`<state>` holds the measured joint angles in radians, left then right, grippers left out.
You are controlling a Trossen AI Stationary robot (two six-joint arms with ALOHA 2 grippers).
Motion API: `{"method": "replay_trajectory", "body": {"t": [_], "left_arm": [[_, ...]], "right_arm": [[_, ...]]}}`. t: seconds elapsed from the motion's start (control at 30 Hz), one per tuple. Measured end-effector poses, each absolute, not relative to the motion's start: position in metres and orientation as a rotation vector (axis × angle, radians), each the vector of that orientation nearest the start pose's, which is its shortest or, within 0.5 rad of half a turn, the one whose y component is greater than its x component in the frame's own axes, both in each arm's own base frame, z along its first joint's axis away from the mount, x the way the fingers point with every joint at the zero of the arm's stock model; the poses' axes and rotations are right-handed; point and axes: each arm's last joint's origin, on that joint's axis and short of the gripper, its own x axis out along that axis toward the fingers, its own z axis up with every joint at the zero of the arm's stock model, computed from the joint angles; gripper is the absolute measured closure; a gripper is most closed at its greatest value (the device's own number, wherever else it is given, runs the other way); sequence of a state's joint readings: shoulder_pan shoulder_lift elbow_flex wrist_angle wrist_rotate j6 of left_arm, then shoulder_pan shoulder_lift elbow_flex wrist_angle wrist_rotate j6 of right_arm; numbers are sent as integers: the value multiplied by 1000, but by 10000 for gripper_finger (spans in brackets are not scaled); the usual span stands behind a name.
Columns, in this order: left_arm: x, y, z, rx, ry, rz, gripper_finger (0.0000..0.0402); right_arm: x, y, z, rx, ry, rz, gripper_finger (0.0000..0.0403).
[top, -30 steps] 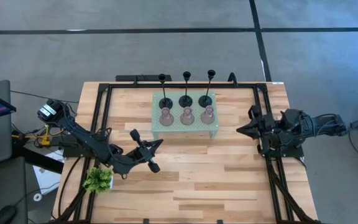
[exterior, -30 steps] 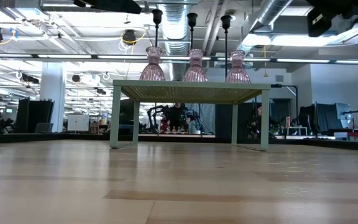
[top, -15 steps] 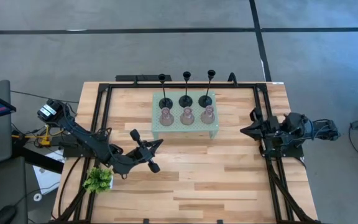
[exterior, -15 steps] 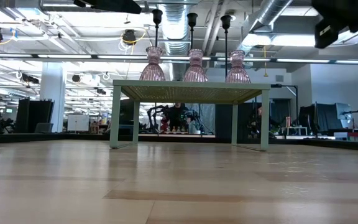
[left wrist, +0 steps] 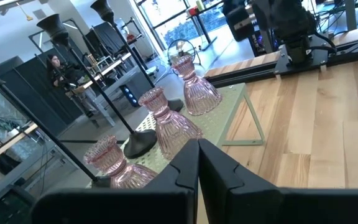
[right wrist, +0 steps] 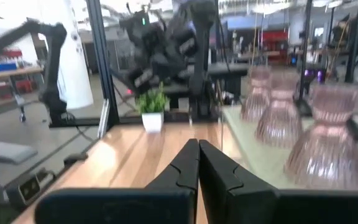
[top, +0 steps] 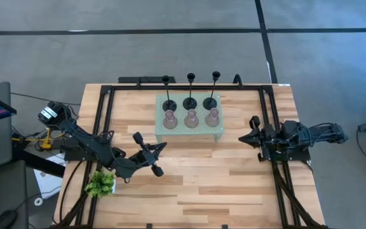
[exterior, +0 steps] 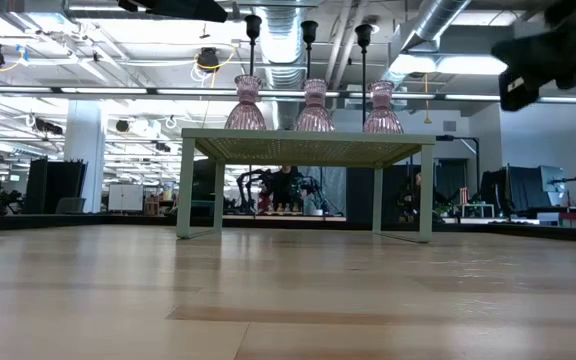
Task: Pick & Place candle stick holders
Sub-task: Return to Home Position
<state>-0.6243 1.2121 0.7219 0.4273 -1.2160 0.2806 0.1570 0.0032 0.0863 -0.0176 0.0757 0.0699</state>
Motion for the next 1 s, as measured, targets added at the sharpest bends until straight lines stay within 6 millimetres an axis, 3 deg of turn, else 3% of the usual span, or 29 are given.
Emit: {"method": "replay_trajectory", "body": {"t": [0.23,0.57,0.73,0.93,1.0], "left_arm": [[218,-124,283,323,122,583,394],[217,-123,283,359,133,582,394],[195,-107,276,332,117,576,394],[155,-82,271,205,-35,185,394],[141,-72,268,172,-85,130,394]], "right_arm": [[95,13,171,80,-4,95,403],[95,17,169,80,-1,206,403],[95,17,169,80,0,206,403],[95,17,169,80,0,208,403],[95,17,169,80,0,208,403]]}}
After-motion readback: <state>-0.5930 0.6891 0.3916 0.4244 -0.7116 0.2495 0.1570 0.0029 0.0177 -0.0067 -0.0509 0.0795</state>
